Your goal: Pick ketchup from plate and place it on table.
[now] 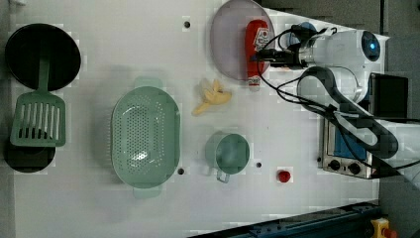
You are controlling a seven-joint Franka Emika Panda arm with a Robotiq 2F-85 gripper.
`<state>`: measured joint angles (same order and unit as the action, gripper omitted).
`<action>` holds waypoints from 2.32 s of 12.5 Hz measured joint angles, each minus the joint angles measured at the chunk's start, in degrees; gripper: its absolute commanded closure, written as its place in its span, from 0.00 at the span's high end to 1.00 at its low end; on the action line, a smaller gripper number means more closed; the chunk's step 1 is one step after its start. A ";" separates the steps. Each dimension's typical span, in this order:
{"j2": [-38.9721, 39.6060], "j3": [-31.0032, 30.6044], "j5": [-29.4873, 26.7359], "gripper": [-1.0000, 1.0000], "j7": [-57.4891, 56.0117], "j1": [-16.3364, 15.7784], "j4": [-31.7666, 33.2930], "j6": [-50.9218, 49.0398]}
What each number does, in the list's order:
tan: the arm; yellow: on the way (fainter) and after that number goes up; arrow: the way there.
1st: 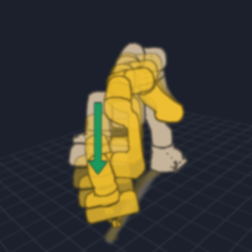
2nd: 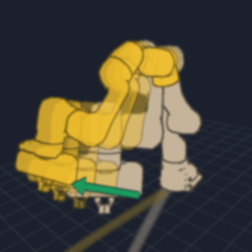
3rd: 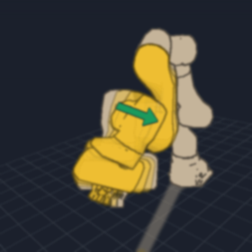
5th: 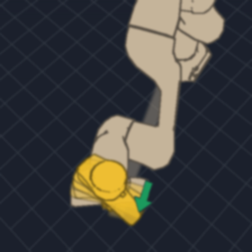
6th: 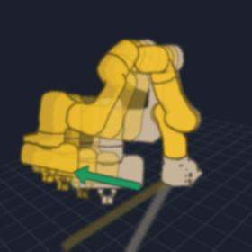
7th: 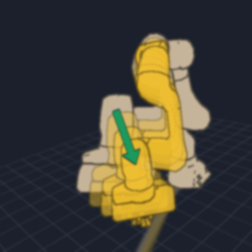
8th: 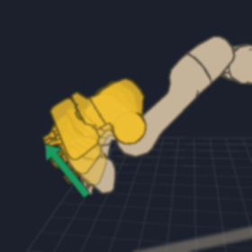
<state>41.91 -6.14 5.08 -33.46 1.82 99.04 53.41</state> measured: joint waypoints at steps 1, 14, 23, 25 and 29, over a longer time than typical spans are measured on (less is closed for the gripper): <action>0.62 0.09 0.00 1.00 0.00 -0.15 -0.22 1.18; 2.32 0.12 0.19 0.61 -0.22 0.04 -1.73 9.76; -21.42 1.01 -0.29 0.61 -0.22 0.44 9.01 -6.71; -28.86 0.74 -0.24 0.61 -0.20 0.78 11.02 -8.90; -40.48 1.29 -0.35 0.61 -0.22 1.46 19.47 -11.92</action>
<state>1.43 -4.84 4.73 -33.68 3.28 118.51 41.49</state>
